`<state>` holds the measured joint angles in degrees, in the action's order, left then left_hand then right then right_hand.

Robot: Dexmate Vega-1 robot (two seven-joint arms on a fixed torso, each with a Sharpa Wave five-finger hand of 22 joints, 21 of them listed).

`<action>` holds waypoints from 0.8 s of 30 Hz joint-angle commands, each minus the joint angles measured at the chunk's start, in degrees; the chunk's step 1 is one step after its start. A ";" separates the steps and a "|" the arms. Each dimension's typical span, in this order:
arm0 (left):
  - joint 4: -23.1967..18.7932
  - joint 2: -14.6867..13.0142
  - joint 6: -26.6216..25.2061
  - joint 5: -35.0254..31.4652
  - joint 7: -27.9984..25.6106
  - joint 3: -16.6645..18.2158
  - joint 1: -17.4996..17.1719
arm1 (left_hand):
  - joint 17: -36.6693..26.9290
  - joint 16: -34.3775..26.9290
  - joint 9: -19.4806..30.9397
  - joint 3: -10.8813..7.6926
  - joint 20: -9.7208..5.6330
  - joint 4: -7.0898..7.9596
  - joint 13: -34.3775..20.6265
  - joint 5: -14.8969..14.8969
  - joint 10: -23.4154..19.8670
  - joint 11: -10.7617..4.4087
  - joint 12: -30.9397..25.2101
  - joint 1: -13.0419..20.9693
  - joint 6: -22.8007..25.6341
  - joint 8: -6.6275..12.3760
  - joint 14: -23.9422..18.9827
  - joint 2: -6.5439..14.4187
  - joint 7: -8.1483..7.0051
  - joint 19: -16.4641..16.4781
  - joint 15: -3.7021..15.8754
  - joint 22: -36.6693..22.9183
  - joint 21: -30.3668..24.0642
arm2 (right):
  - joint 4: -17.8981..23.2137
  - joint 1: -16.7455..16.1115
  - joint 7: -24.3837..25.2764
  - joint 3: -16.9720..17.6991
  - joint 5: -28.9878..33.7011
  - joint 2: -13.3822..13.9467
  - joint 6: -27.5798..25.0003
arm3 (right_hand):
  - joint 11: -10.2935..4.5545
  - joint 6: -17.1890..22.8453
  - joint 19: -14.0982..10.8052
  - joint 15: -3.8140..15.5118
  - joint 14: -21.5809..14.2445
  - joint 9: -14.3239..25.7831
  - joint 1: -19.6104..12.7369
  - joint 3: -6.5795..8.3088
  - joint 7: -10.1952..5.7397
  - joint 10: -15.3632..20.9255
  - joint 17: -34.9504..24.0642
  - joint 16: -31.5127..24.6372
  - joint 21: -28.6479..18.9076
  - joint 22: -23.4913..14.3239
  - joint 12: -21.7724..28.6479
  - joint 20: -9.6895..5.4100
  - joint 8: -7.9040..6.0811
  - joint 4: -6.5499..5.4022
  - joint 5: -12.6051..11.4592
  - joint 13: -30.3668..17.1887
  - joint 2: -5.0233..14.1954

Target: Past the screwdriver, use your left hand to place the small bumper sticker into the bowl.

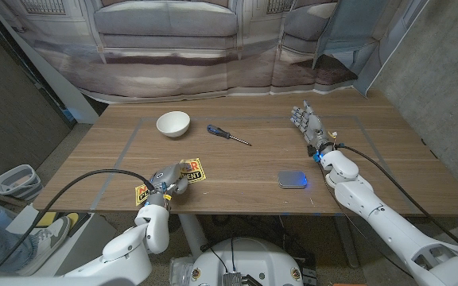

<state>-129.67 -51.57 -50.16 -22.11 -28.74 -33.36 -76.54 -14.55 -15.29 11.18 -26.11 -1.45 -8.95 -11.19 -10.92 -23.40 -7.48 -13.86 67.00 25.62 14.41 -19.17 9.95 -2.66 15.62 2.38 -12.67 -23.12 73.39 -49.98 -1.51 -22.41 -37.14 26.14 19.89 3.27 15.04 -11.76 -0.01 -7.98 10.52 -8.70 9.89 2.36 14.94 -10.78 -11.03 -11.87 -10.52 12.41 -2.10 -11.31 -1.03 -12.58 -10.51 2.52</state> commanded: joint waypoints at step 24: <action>-1.07 -1.66 2.73 1.26 -0.07 3.34 -0.89 | -0.84 -0.22 0.09 -1.16 -0.21 0.39 -0.17 0.25 -0.67 -0.18 0.23 1.39 0.74 -0.05 -0.91 -0.36 -0.13 0.31 3.14 -0.31 -1.25 | 1.53 -0.13 1.46 0.04 0.59 -0.44 0.56 | 0.11 0.22 -0.49 -0.15 -0.54 0.23 -0.40 -0.18 0.16 0.41 -0.16 0.08 0.06 -0.22 -0.02 -1.47 0.10 0.12 0.00 -0.23 0.30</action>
<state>-130.31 -52.79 -47.51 -20.83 -29.60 -30.39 -77.81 -15.06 -15.29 11.19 -26.70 -1.44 -8.60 -11.19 -10.92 -23.55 -7.62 -13.86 67.74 25.92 14.41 -19.66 9.82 -2.97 15.62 2.31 -12.66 -23.95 74.63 -50.22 -0.44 -22.44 -36.50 25.88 20.47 3.27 15.04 -11.82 -0.32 -8.30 10.52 -8.70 9.73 2.36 14.94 -10.78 -11.03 -11.87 -10.52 12.41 -2.04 -11.31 -0.88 -12.58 -10.51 2.52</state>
